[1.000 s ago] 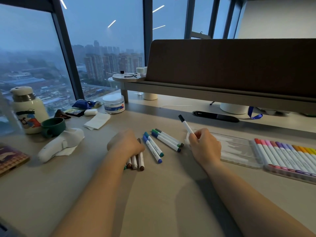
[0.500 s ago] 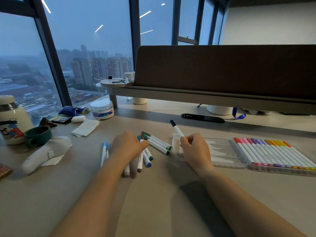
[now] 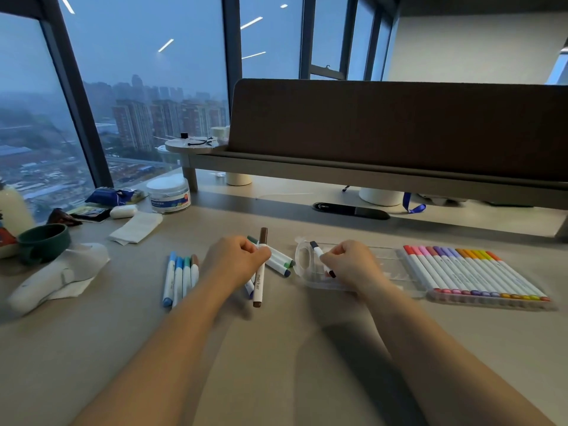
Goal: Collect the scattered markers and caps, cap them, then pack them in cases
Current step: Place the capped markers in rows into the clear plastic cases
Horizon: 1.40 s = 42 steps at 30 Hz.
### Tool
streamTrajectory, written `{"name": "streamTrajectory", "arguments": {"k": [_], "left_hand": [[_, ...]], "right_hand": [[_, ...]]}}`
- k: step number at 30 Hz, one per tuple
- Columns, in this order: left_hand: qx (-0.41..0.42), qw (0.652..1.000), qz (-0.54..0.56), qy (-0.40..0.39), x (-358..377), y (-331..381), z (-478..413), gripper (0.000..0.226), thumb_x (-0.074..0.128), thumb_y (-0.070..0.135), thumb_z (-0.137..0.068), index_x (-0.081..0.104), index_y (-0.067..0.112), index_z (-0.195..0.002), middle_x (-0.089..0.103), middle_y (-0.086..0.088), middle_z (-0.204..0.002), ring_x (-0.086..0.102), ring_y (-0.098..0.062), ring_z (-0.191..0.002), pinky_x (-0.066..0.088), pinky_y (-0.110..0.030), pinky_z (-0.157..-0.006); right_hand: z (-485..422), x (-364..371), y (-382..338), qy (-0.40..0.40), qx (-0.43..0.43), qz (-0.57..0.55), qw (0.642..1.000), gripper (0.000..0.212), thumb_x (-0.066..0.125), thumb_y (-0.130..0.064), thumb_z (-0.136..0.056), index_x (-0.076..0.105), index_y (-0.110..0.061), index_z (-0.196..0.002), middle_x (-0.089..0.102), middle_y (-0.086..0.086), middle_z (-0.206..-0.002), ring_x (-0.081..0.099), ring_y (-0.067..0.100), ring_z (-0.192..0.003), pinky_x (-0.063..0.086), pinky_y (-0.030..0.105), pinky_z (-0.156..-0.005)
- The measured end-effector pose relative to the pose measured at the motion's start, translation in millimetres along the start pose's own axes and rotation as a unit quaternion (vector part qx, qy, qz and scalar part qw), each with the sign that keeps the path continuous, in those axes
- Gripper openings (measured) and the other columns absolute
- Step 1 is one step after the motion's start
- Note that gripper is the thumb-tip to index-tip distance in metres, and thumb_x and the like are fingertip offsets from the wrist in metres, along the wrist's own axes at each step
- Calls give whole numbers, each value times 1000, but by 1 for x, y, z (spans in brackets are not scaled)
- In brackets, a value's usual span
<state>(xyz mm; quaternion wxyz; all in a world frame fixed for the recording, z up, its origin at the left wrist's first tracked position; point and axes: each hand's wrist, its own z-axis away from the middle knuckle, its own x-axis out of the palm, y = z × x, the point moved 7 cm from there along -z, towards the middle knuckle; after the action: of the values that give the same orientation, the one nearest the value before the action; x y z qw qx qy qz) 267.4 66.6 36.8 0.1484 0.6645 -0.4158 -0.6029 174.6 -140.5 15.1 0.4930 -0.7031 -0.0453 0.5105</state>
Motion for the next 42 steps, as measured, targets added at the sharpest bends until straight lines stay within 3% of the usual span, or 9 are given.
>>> {"name": "streamTrajectory", "arguments": {"k": [5, 8, 11, 14, 21, 25, 32, 37, 42], "left_hand": [[4, 1000, 7, -4, 2, 0, 0, 21, 64, 33, -84, 57, 20, -69, 52, 4, -61, 47, -8, -60, 37, -23, -56], [4, 1000, 7, -1, 1, 1, 1, 19, 64, 31, -84, 59, 19, -70, 52, 4, -60, 46, -7, -59, 33, -21, -54], [3, 1000, 9, 2, 1, 0, 0, 19, 63, 32, -85, 60, 18, -72, 53, 3, -61, 46, -7, -59, 34, -21, -54], [5, 1000, 4, -1, 3, -1, -1, 20, 63, 32, -86, 59, 18, -73, 53, 2, -62, 46, -8, -60, 37, -22, -57], [12, 1000, -3, -3, 5, 0, -1, 22, 62, 32, -86, 57, 19, -69, 54, 1, -62, 46, -8, -59, 34, -20, -54], [12, 1000, -8, 2, 4, 1, 0, 24, 62, 32, -86, 54, 21, -66, 52, 2, -61, 45, -7, -58, 32, -19, -53], [11, 1000, -15, -1, 5, 0, 0, 24, 62, 33, -86, 52, 23, -67, 54, 2, -63, 46, -7, -60, 32, -19, -54], [12, 1000, -14, -2, 7, -1, -1, 24, 62, 34, -86, 52, 24, -66, 55, 2, -63, 47, -9, -60, 35, -19, -54], [7, 1000, -5, -3, 9, -2, -1, 23, 62, 34, -86, 52, 25, -67, 56, 2, -66, 49, -8, -61, 39, -20, -56]], "right_hand": [[-2, -3, -3, 12, -21, 1, 1000, 24, 60, -31, -87, 68, -8, -87, 67, -2, -68, 63, 24, -75, 50, 38, -79], [-5, -11, 1, 26, -14, -98, 995, 23, 58, -25, -90, 67, -5, -83, 70, -3, -65, 44, 16, -50, 44, 31, -62], [-7, -11, 4, 19, -7, -119, 993, 25, 55, -20, -90, 67, 2, -84, 72, 1, -70, 34, 16, -51, 36, 29, -57], [-10, -9, 5, 20, -11, -87, 996, 22, 55, -22, -88, 65, -9, -73, 74, 3, -77, 43, 17, -55, 43, 31, -63], [-15, 3, -1, 13, -43, -38, 998, 14, 54, -29, -84, 65, -25, -76, 72, -2, -76, 65, 23, -82, 53, 40, -82], [-11, 13, -4, -13, -65, 70, 995, 22, 47, -24, -83, 64, -16, -72, 66, 0, -69, 58, 26, -74, 40, 30, -64], [-6, 19, -13, -1, -112, 217, 970, 31, 38, -23, -92, 48, -20, -63, 60, -3, -74, 53, 26, -78, 33, 35, -75], [-4, 20, -17, 9, -137, 252, 958, 28, 36, -27, -96, 60, -23, -84, 64, -2, -86, 56, 26, -87, 31, 40, -84], [-3, 24, -19, 25, -169, 273, 947, 24, 40, -26, -95, 59, -24, -80, 64, -4, -84, 57, 23, -85, 27, 37, -79]]}}
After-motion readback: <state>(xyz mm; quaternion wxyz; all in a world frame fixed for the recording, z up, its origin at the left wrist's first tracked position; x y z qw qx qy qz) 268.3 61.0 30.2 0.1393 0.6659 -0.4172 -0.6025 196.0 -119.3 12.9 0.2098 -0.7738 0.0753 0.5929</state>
